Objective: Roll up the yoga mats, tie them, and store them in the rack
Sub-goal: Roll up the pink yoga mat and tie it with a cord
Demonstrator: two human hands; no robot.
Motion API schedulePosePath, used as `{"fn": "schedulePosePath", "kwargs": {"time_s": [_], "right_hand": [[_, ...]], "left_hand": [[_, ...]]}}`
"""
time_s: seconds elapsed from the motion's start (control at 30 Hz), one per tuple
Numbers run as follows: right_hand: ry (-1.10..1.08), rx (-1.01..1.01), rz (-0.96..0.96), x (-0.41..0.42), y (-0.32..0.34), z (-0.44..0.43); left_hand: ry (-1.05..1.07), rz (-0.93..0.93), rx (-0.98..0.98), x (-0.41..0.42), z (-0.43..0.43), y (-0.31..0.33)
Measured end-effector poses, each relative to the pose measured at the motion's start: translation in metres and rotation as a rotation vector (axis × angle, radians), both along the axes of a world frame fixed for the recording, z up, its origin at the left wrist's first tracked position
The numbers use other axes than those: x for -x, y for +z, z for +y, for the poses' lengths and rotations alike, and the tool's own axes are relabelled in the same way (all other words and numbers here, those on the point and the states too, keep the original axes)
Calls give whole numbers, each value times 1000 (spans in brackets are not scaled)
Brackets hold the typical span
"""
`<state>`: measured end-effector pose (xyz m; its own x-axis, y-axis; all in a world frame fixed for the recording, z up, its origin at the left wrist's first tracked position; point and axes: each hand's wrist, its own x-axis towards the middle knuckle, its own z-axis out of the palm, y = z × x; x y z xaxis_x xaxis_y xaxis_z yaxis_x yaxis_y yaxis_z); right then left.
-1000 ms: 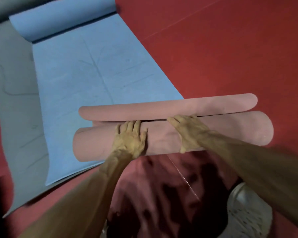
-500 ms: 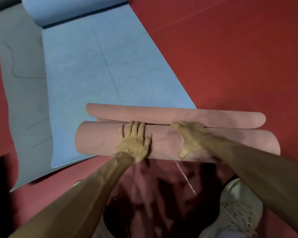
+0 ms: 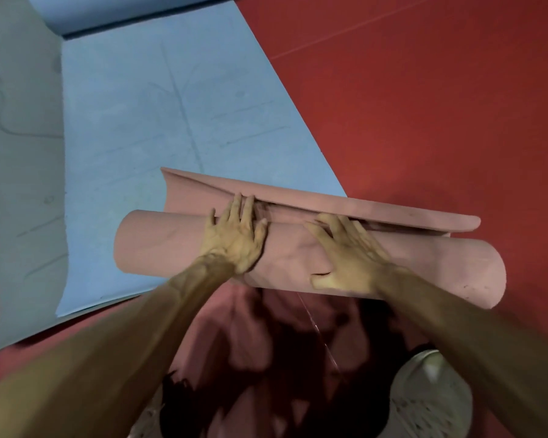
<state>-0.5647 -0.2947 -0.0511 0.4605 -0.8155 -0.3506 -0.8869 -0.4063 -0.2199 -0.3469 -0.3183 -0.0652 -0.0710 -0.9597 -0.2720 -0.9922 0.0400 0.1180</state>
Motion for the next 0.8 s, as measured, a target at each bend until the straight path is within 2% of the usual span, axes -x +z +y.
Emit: {"fn": "schedulePosePath", "kwargs": {"time_s": [0.1, 0.23, 0.3, 0.43, 0.67, 0.8], "right_hand": [[4, 206, -31, 5, -12, 9], [-43, 382, -62, -1, -23, 7], [-61, 348, -21, -7, -20, 0], [-4, 82, 157, -9, -11, -24], [30, 40, 201, -10, -10, -59], [40, 15, 151, -4, -9, -77]], "left_hand": [[6, 1, -39, 3, -25, -3], [-1, 8, -32, 3, -47, -7], [-17, 34, -37, 4, -61, -8], [-5, 87, -61, 7, -86, -7], [-6, 171, 93, 9, -108, -10], [30, 185, 86, 10, -107, -4]]}}
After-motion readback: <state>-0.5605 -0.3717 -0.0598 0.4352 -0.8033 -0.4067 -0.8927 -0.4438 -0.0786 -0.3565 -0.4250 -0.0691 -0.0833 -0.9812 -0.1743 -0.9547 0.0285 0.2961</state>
